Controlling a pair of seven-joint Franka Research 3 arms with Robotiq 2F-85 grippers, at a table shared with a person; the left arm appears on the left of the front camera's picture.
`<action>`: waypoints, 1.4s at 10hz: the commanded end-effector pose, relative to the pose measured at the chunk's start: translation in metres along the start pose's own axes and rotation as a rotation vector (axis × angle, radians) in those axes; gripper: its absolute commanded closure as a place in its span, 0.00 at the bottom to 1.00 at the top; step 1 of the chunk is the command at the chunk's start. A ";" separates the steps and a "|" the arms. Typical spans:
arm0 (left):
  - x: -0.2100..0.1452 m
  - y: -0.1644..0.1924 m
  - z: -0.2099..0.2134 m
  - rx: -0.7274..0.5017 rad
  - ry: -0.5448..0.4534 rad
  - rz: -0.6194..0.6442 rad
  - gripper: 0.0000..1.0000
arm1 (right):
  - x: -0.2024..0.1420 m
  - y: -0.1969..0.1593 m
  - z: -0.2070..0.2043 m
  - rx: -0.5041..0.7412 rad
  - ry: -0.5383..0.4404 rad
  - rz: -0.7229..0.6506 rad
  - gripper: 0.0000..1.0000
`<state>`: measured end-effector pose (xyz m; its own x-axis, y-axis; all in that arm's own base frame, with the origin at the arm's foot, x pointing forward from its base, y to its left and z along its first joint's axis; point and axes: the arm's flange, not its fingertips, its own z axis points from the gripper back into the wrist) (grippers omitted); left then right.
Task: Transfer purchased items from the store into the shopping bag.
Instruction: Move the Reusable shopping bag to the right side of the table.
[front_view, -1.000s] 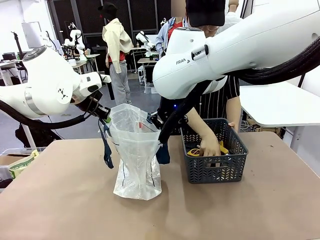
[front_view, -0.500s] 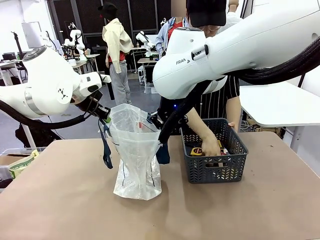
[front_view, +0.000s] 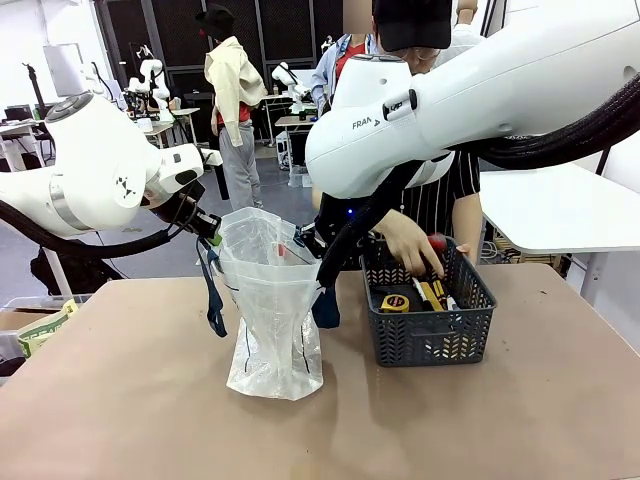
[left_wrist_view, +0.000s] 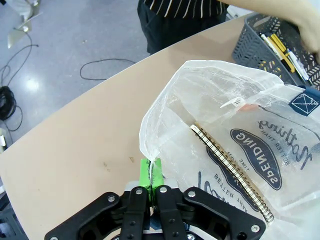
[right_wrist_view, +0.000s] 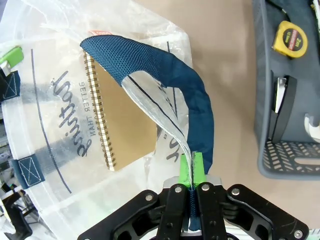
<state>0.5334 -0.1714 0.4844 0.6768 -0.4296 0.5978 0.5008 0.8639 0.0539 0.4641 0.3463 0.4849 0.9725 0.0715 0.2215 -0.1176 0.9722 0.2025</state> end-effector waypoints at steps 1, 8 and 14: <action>0.000 0.001 0.001 0.007 0.003 0.009 1.00 | -0.001 -0.001 0.002 0.007 0.004 -0.009 1.00; 0.000 0.001 0.001 0.007 0.003 0.009 1.00 | -0.001 -0.001 0.002 0.007 0.004 -0.009 1.00; 0.000 0.001 0.001 0.007 0.003 0.009 1.00 | -0.001 -0.001 0.002 0.007 0.004 -0.009 1.00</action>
<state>0.5334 -0.1714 0.4844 0.6768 -0.4296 0.5978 0.5008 0.8639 0.0538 0.4641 0.3463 0.4849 0.9725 0.0716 0.2215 -0.1176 0.9722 0.2025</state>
